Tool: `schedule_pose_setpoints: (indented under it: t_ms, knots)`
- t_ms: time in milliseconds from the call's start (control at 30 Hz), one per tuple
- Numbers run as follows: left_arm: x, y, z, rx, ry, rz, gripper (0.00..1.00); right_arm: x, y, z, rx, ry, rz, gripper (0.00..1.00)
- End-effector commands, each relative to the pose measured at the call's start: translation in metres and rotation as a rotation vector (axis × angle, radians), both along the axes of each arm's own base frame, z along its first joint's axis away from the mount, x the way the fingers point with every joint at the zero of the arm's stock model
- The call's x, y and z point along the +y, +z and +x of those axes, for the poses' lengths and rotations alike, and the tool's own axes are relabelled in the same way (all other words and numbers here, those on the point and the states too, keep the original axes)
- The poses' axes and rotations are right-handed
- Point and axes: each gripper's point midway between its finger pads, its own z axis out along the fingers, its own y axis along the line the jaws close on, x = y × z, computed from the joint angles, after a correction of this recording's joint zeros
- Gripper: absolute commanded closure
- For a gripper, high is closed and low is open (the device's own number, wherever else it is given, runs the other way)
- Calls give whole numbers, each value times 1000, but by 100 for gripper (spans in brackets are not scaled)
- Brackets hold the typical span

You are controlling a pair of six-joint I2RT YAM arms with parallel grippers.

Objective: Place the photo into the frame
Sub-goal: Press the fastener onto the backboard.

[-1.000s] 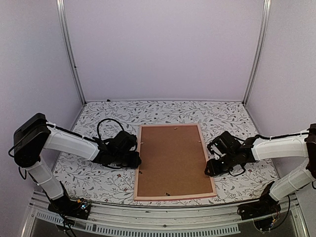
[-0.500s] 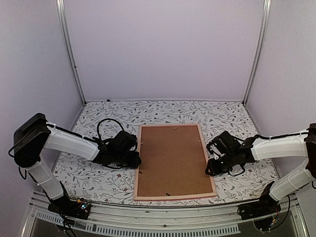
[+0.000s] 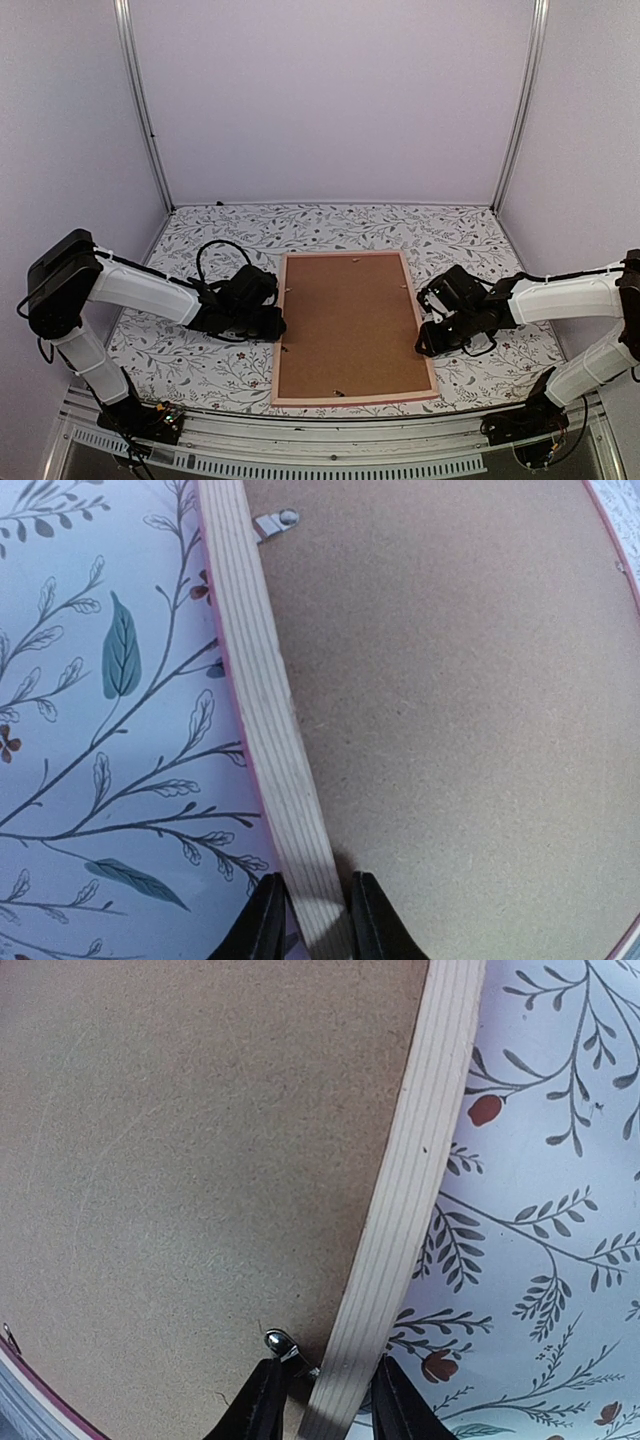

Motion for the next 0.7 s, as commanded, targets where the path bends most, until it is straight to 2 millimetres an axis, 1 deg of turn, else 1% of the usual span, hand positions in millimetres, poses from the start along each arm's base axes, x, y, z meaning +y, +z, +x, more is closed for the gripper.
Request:
schedule_pose_setpoints:
  t_ms: [0,233,400,467,567,667]
  knots:
    - [10,-19,-15,68,-29,41,76,16,16,16,-64,32,62,69]
    - [11,-16,-13,62,-26,43,76,15,18,21,-67,49,71,76]
    - [10,-15,-12,60,-29,41,76,13,19,24,-65,48,82,77]
    - [10,-14,-11,57,-27,41,76,12,22,25,-66,44,93,72]
    - [10,-13,-11,56,-26,41,76,10,27,27,-73,31,105,59]
    - [9,-11,-10,54,-26,38,76,8,33,27,-79,19,112,52]
